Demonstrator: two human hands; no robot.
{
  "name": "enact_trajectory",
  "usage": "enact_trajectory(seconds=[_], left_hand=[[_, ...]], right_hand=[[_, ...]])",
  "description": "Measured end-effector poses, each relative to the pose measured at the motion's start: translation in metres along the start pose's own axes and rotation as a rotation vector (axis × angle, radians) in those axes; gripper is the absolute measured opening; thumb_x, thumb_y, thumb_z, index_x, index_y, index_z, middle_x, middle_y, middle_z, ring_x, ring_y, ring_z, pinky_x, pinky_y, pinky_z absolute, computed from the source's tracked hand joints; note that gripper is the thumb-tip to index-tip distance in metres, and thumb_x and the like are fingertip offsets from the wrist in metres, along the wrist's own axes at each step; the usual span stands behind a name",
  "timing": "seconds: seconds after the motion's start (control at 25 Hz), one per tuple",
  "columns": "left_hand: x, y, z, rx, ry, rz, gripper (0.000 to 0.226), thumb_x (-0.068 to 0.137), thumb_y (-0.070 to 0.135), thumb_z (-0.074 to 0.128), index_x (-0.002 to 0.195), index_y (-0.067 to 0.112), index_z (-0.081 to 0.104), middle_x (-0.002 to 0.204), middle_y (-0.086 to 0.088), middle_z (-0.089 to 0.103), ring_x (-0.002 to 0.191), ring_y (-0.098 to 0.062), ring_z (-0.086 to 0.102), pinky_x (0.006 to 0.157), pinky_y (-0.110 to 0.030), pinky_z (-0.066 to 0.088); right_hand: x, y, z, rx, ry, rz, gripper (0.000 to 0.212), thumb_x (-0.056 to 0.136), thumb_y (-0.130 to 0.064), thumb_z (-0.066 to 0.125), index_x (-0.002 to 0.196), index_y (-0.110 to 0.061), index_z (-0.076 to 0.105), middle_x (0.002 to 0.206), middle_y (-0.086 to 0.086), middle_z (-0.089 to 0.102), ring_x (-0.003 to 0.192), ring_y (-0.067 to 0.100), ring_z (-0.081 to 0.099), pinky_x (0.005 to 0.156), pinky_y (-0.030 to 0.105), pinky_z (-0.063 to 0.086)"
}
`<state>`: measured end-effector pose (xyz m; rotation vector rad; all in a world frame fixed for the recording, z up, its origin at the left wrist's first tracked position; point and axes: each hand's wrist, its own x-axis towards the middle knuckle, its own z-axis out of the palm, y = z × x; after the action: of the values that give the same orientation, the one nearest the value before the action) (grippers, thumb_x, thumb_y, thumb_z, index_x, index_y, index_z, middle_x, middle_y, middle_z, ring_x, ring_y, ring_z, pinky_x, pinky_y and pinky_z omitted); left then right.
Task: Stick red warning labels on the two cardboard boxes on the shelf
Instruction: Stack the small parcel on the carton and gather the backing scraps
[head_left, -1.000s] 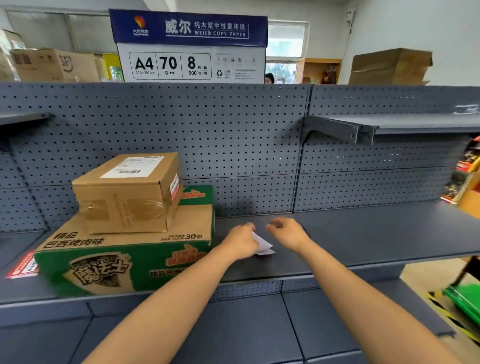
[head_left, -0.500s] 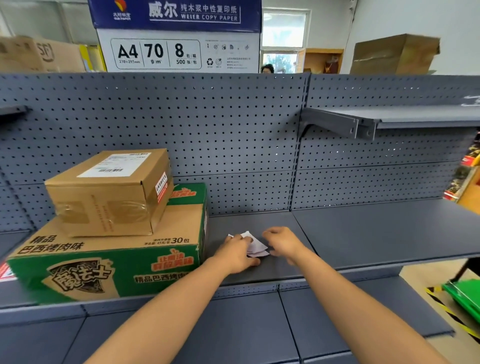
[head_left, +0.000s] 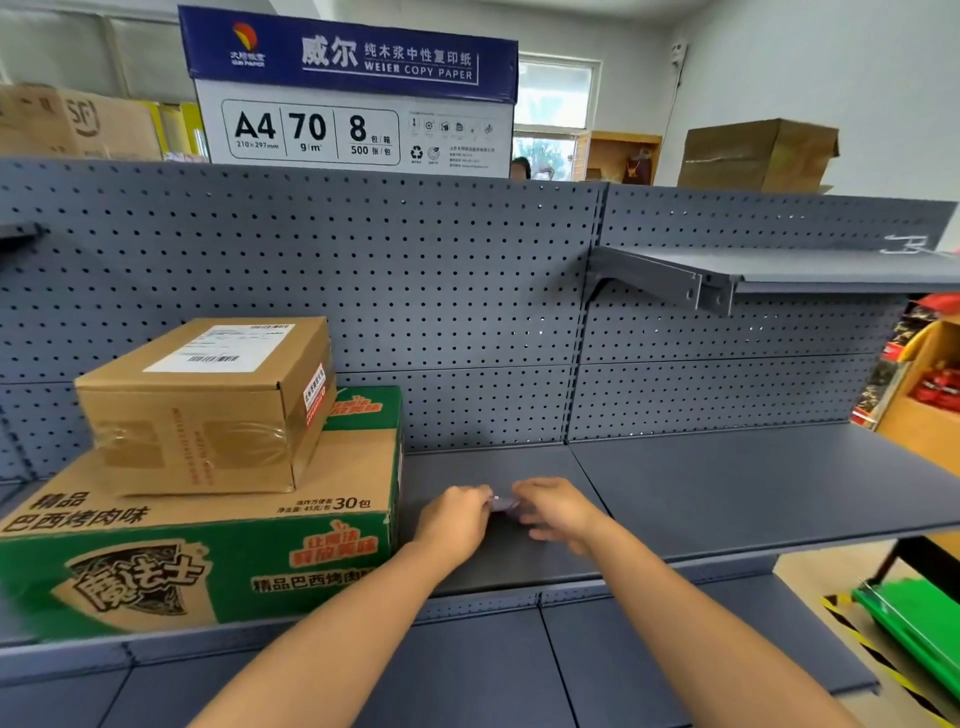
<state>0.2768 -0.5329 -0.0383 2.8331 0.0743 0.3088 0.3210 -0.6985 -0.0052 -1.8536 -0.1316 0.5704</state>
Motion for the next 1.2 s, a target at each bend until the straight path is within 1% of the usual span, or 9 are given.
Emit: enact_trajectory(seconds=[0.24, 0.36, 0.48, 0.6, 0.68, 0.84, 0.96, 1.08, 1.2], left_hand=[[0.009, 0.023, -0.018, -0.636, 0.098, -0.175, 0.02, 0.096, 0.006, 0.055, 0.11, 0.008, 0.069, 0.104, -0.013, 0.072, 0.091, -0.027, 0.063, 0.069, -0.03, 0.039], [0.009, 0.032, -0.025, -1.039, 0.036, -0.331, 0.025, 0.094, 0.001, 0.052, 0.1, 0.021, 0.066, 0.107, -0.011, 0.074, 0.099, -0.031, 0.069, 0.085, -0.041, 0.059], [0.0, 0.037, -0.023, -1.307, -0.075, -0.444, 0.03, 0.095, -0.002, 0.047, 0.105, 0.02, 0.064, 0.11, -0.013, 0.072, 0.104, -0.034, 0.07, 0.092, -0.055, 0.059], [-0.013, 0.052, -0.028, -1.523, -0.153, -0.504, 0.032, 0.095, -0.006, 0.042, 0.119, 0.012, 0.054, 0.106, -0.018, 0.065, 0.086, -0.031, 0.063, 0.072, -0.041, 0.055], [-0.025, 0.063, -0.03, -1.632, -0.206, -0.522, 0.034, 0.095, -0.001, 0.044, 0.124, 0.016, 0.048, 0.105, -0.017, 0.06, 0.081, -0.028, 0.059, 0.065, -0.035, 0.048], [-0.048, 0.078, -0.014, -1.527, -0.348, -0.401, 0.04, 0.101, 0.014, 0.048, 0.135, 0.035, 0.046, 0.107, -0.006, 0.063, 0.087, -0.024, 0.063, 0.074, -0.039, 0.053], [-0.065, 0.092, 0.006, -1.324, -0.456, -0.26, 0.029, 0.102, 0.018, 0.047, 0.13, 0.016, 0.056, 0.112, -0.014, 0.07, 0.086, -0.029, 0.066, 0.069, -0.038, 0.056], [-0.086, 0.112, 0.029, -1.187, -0.509, -0.182, 0.025, 0.098, 0.008, 0.047, 0.122, 0.012, 0.053, 0.12, -0.017, 0.067, 0.096, -0.031, 0.068, 0.081, -0.05, 0.061], [-0.105, 0.133, 0.052, -1.116, -0.613, -0.165, 0.023, 0.098, 0.003, 0.045, 0.117, 0.015, 0.049, 0.11, -0.006, 0.065, 0.085, -0.018, 0.066, 0.062, -0.035, 0.059]], right_hand=[[-0.003, 0.006, 0.0, 0.081, -0.006, -0.083, 0.038, 0.103, -0.056, 0.047, 0.127, -0.03, 0.06, 0.122, -0.003, 0.071, 0.117, 0.022, 0.063, 0.111, 0.049, 0.042], [-0.013, 0.009, 0.001, 0.141, 0.033, -0.092, 0.047, 0.1, -0.063, 0.047, 0.126, -0.027, 0.061, 0.117, 0.007, 0.075, 0.103, 0.025, 0.07, 0.107, 0.051, 0.046], [-0.038, 0.012, 0.007, 0.237, 0.023, -0.065, 0.039, 0.103, -0.053, 0.05, 0.127, -0.024, 0.06, 0.117, 0.008, 0.072, 0.103, 0.027, 0.072, 0.09, 0.045, 0.06], [-0.064, 0.018, 0.02, 0.157, 0.077, -0.072, 0.025, 0.108, -0.034, 0.045, 0.125, -0.016, 0.052, 0.098, 0.011, 0.072, 0.075, 0.024, 0.071, 0.064, 0.034, 0.058], [-0.079, 0.024, 0.025, 0.088, 0.158, -0.097, 0.021, 0.107, -0.021, 0.045, 0.125, -0.012, 0.049, 0.092, 0.013, 0.071, 0.061, 0.02, 0.066, 0.052, 0.029, 0.05], [-0.115, 0.047, 0.022, -0.027, 0.343, -0.082, 0.024, 0.1, -0.005, 0.042, 0.121, -0.009, 0.052, 0.083, 0.017, 0.069, 0.054, 0.02, 0.061, 0.047, 0.028, 0.047], [-0.139, 0.068, 0.014, -0.068, 0.368, -0.042, 0.021, 0.095, -0.005, 0.041, 0.111, -0.008, 0.054, 0.08, 0.015, 0.073, 0.055, 0.021, 0.063, 0.05, 0.03, 0.047], [-0.164, 0.094, 0.003, -0.128, 0.436, 0.013, 0.019, 0.092, -0.004, 0.044, 0.109, -0.007, 0.052, 0.076, 0.016, 0.073, 0.054, 0.021, 0.063, 0.049, 0.03, 0.046], [-0.187, 0.135, -0.013, -0.1, 0.538, 0.084, 0.028, 0.091, -0.004, 0.049, 0.118, -0.009, 0.046, 0.078, 0.017, 0.069, 0.05, 0.016, 0.06, 0.047, 0.027, 0.046]])
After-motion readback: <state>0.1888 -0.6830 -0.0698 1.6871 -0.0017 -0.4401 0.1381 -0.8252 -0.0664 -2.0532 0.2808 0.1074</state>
